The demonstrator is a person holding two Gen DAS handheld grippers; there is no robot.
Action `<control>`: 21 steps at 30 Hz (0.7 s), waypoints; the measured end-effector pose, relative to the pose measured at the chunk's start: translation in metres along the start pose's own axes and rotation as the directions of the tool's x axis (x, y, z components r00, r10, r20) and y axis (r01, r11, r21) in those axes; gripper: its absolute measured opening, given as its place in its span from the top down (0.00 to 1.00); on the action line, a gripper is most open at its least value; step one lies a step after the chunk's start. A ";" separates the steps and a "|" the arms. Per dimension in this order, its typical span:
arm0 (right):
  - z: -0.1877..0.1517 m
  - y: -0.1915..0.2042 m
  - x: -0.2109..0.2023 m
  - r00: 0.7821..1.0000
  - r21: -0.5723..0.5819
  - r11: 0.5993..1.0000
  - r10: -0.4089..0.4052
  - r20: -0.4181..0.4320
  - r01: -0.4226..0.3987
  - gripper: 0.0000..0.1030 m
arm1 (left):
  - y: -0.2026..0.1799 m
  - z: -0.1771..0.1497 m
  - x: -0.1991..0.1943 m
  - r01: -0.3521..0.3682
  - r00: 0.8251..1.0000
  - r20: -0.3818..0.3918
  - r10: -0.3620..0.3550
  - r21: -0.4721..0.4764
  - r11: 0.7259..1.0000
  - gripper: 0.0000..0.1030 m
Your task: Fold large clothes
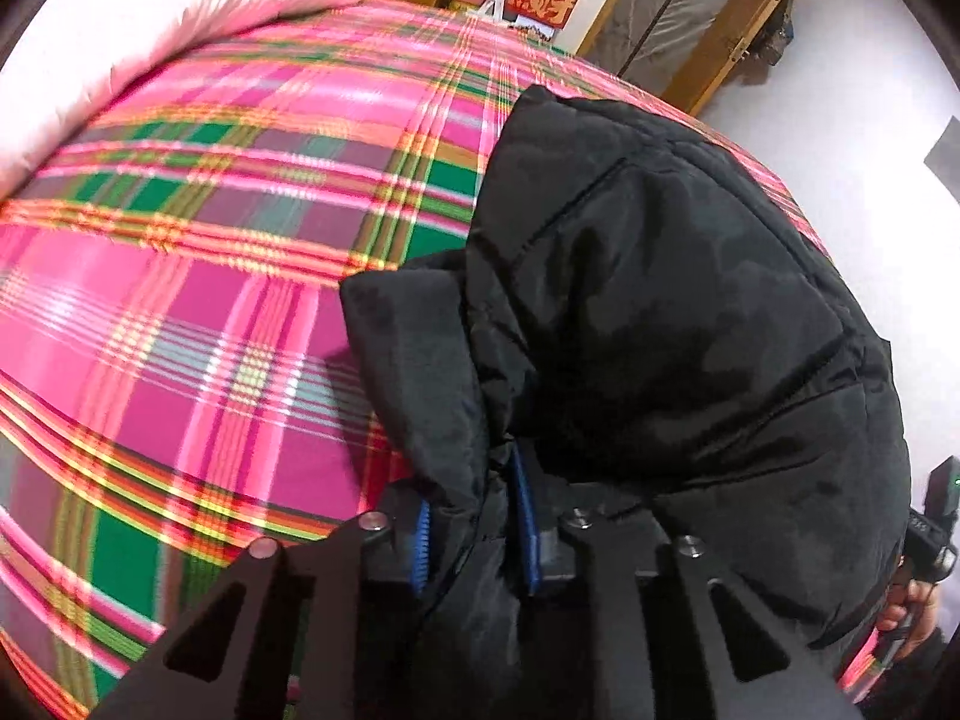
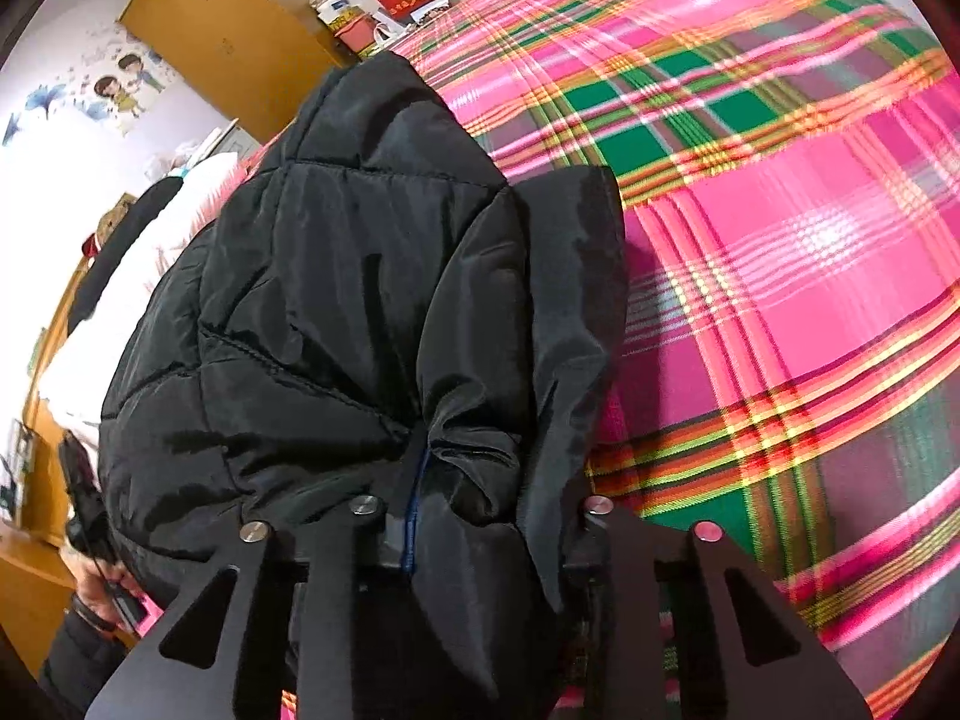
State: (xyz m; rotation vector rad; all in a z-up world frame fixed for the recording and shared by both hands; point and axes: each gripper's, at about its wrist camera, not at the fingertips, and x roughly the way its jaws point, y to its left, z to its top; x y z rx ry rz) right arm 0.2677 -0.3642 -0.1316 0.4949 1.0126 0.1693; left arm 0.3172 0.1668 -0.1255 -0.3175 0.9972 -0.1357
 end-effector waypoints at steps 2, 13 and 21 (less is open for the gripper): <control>-0.001 0.004 -0.007 1.000 -0.010 1.000 -0.006 0.010 0.006 0.77 | -0.002 0.002 -0.009 -0.013 1.000 0.023 0.013 0.000 1.000 0.81; 0.002 0.026 -0.050 0.997 -0.047 0.999 0.012 0.070 -0.009 0.81 | -0.013 0.003 -0.074 0.024 0.988 0.150 -0.025 0.009 1.000 0.83; 0.005 0.034 -0.071 0.995 -0.066 0.998 0.028 0.095 -0.022 0.82 | -0.016 0.000 -0.087 0.048 0.985 0.167 -0.048 0.007 0.999 0.83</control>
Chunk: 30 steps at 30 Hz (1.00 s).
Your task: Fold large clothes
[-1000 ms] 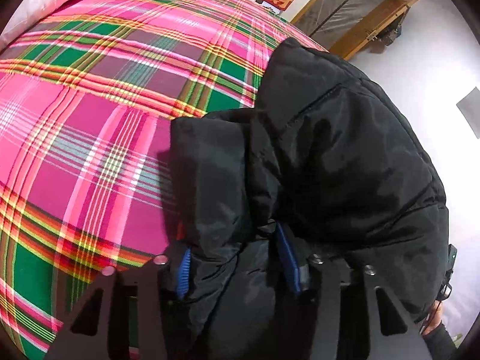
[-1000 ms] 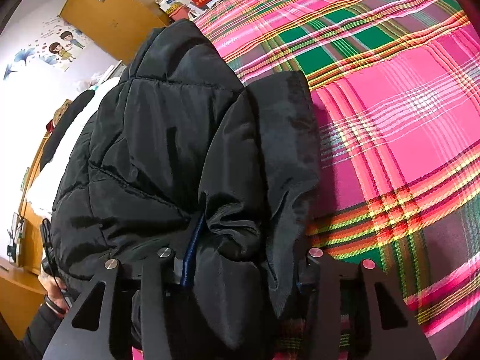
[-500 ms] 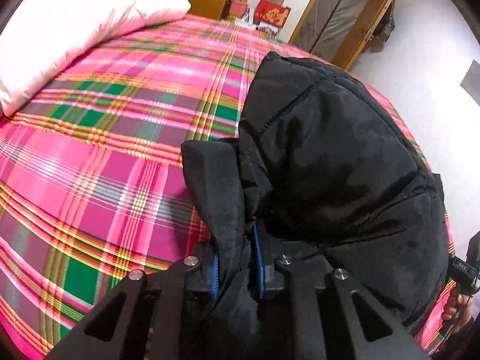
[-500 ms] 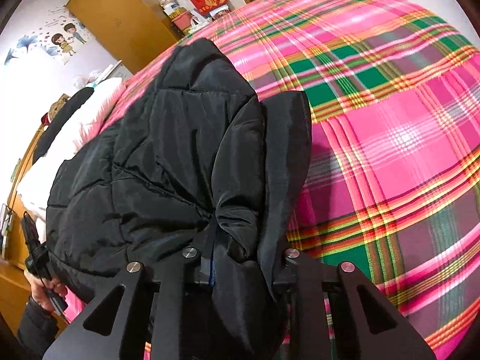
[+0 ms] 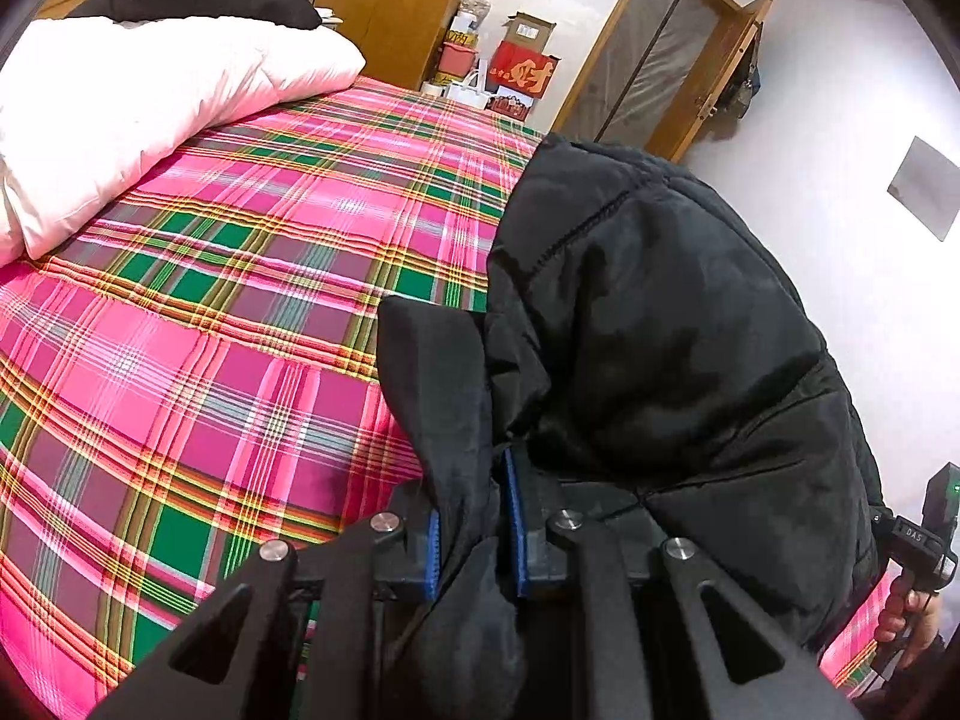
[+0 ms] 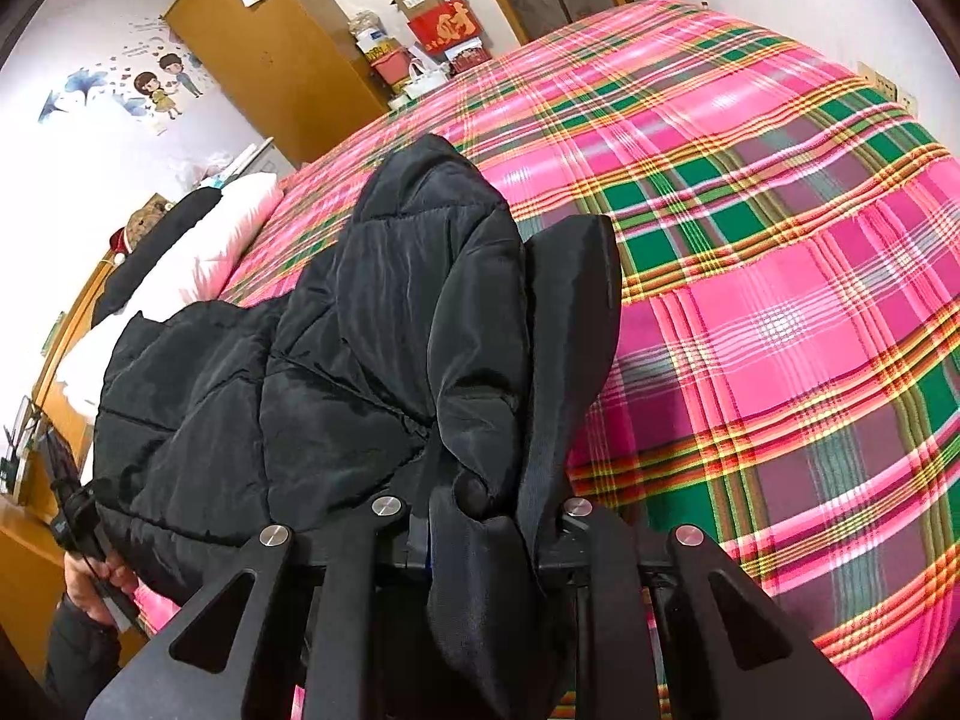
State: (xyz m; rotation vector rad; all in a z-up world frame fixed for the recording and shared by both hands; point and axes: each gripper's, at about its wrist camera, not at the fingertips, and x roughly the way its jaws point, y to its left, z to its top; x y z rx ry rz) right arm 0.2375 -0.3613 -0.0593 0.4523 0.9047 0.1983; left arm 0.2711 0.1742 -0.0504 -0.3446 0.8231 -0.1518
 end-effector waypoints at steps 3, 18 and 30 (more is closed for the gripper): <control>0.003 0.004 -0.005 1.000 -0.001 1.000 0.008 0.008 -0.008 0.82 | -0.003 0.004 -0.007 0.006 1.000 0.010 -0.006 0.006 1.000 0.83; 0.041 0.095 0.032 0.990 -0.057 0.989 0.136 0.041 -0.134 0.82 | 0.056 0.075 -0.051 -0.064 0.990 0.124 0.062 0.013 0.998 0.83; 0.028 0.138 0.129 0.986 -0.045 0.986 0.158 -0.059 -0.161 0.82 | 0.148 0.089 -0.014 -0.165 0.983 0.071 0.168 -0.043 0.985 0.83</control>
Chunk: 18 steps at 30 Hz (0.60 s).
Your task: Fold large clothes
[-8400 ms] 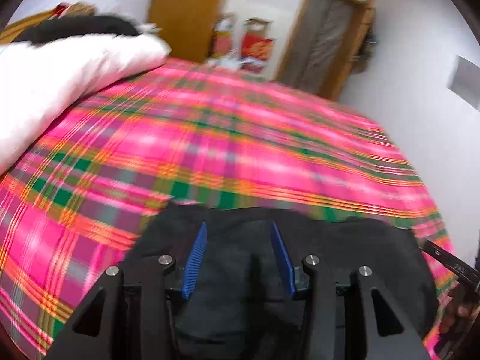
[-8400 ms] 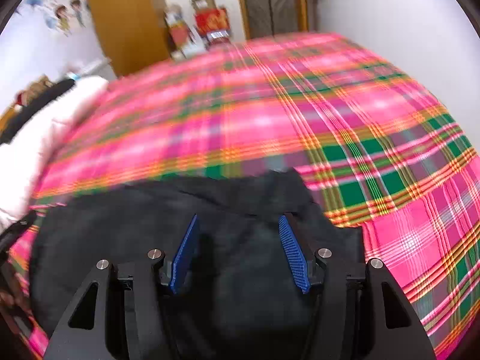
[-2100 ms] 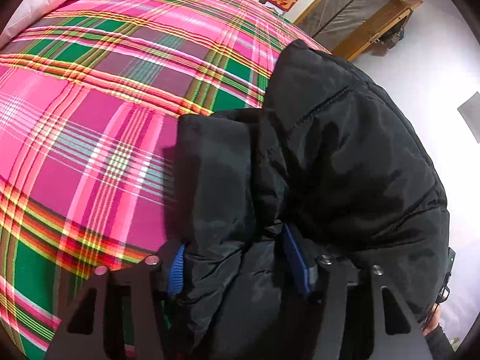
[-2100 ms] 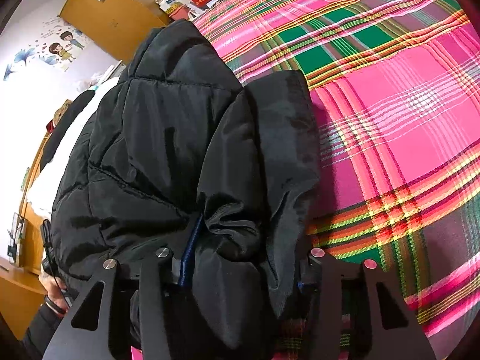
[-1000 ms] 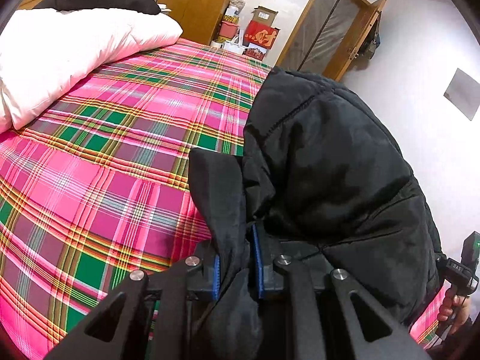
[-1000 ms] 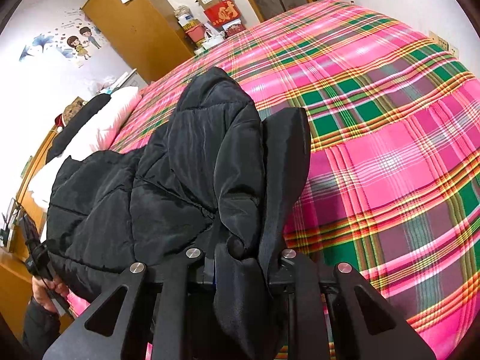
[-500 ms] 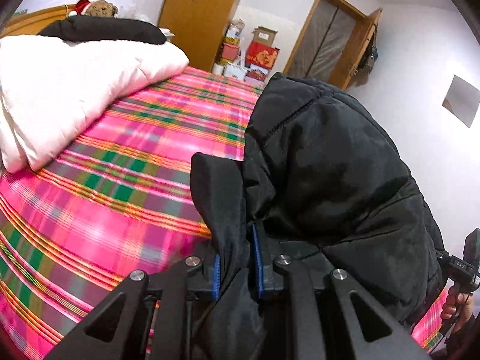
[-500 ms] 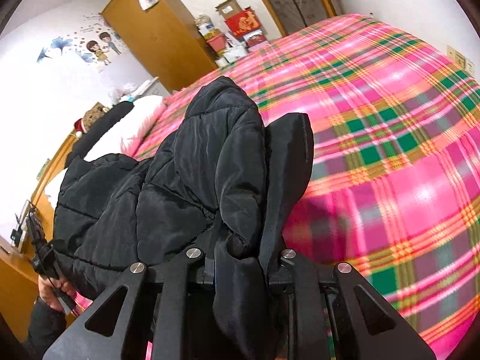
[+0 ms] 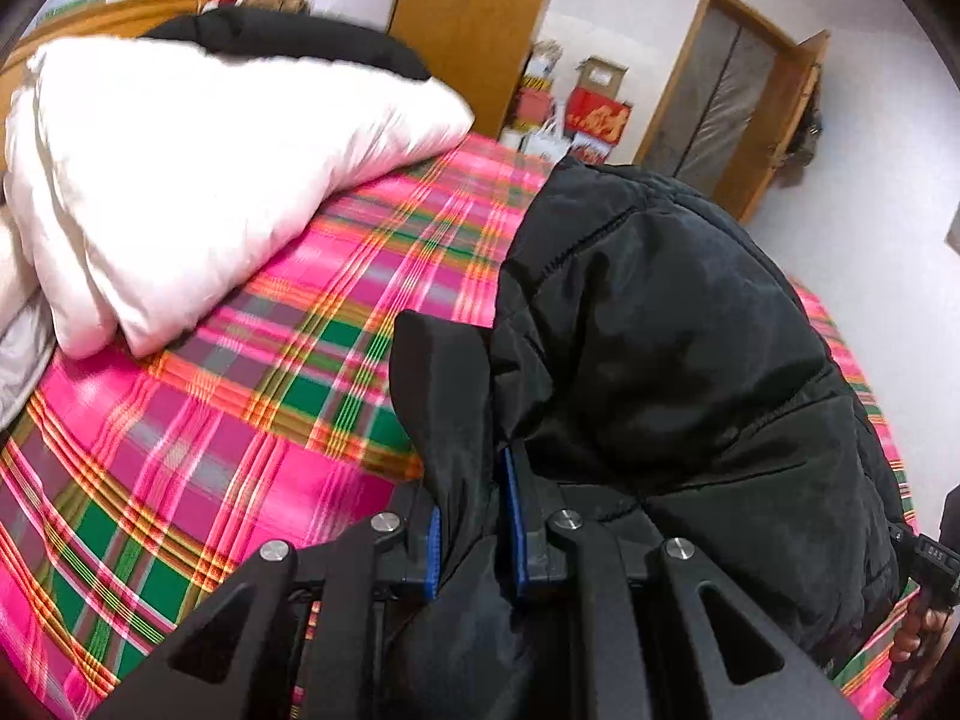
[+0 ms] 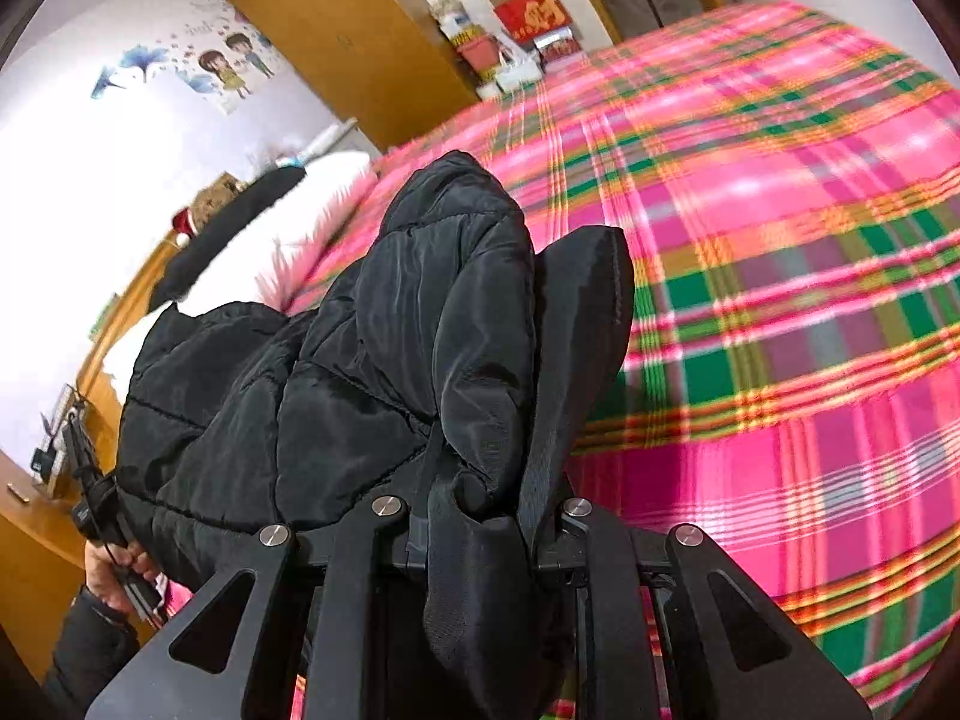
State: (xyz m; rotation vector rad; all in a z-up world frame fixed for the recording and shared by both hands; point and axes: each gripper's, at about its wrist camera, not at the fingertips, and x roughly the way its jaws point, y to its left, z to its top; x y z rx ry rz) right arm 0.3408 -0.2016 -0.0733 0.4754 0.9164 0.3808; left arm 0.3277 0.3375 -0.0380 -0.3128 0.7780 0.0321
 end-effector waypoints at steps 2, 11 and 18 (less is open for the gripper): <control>-0.011 -0.010 0.018 0.999 0.014 0.999 -0.033 -0.039 0.033 0.81 | 0.010 -0.013 0.021 -0.034 0.998 -0.044 0.034 -0.005 0.999 0.83; -0.034 -0.044 0.033 0.992 0.085 0.993 -0.073 -0.100 0.082 0.50 | 0.045 -0.054 0.058 -0.064 0.992 -0.119 0.052 -0.096 0.993 0.71; -0.024 -0.014 -0.014 0.986 -0.040 0.986 -0.165 -0.022 0.164 0.47 | 0.065 -0.040 0.016 -0.105 0.993 -0.075 0.095 -0.139 0.985 0.66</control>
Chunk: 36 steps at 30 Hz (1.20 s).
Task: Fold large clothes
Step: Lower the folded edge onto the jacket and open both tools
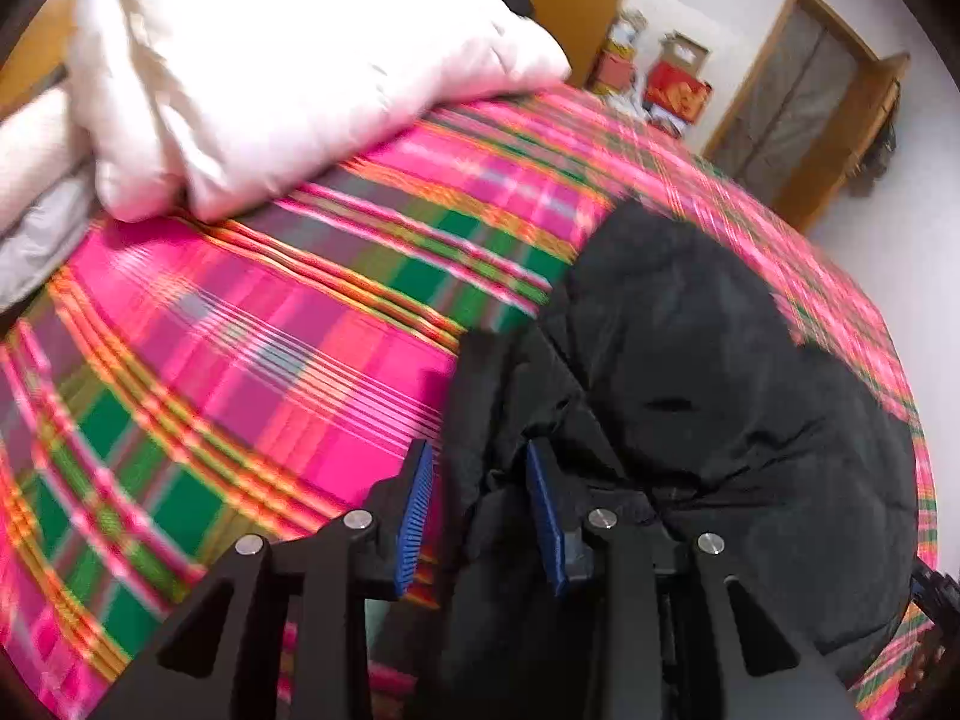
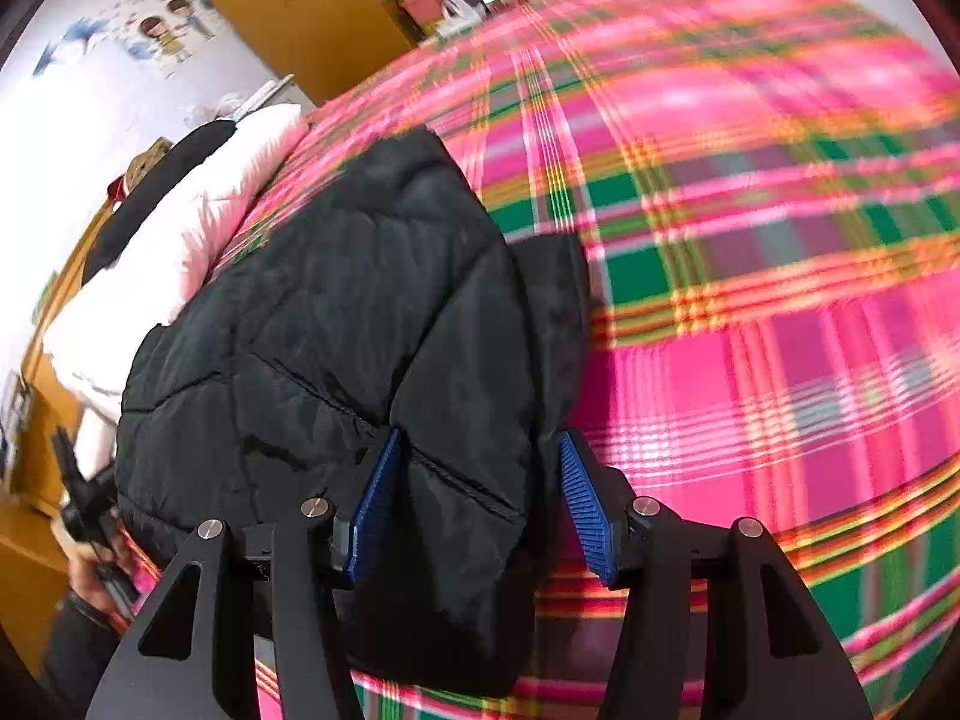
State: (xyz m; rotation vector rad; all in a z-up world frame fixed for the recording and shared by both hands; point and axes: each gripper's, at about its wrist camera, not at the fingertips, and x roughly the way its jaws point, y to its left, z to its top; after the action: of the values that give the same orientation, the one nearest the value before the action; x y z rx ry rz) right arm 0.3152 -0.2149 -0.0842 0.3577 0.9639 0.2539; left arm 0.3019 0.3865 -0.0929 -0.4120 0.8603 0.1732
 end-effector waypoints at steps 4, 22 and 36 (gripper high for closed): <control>0.012 0.015 -0.026 0.992 -0.047 0.996 -0.071 0.105 0.076 0.47 | 0.009 0.011 -0.032 -0.014 0.997 0.078 0.018 -0.042 0.999 0.66; 0.059 0.050 0.086 0.992 -0.184 0.976 -0.126 -0.029 0.118 0.50 | -0.087 0.042 0.050 0.033 0.999 0.032 -0.039 0.176 0.984 0.66; 0.030 0.074 -0.010 0.995 -0.210 0.973 -0.081 0.062 0.093 0.49 | -0.090 0.020 -0.048 0.015 0.998 0.058 -0.026 0.176 0.984 0.63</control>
State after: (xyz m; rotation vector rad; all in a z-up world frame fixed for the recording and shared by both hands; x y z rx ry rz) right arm 0.3304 -0.1569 -0.0310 0.1249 0.8880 0.2638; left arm 0.3135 0.3137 -0.0190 -0.2497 0.8042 0.0895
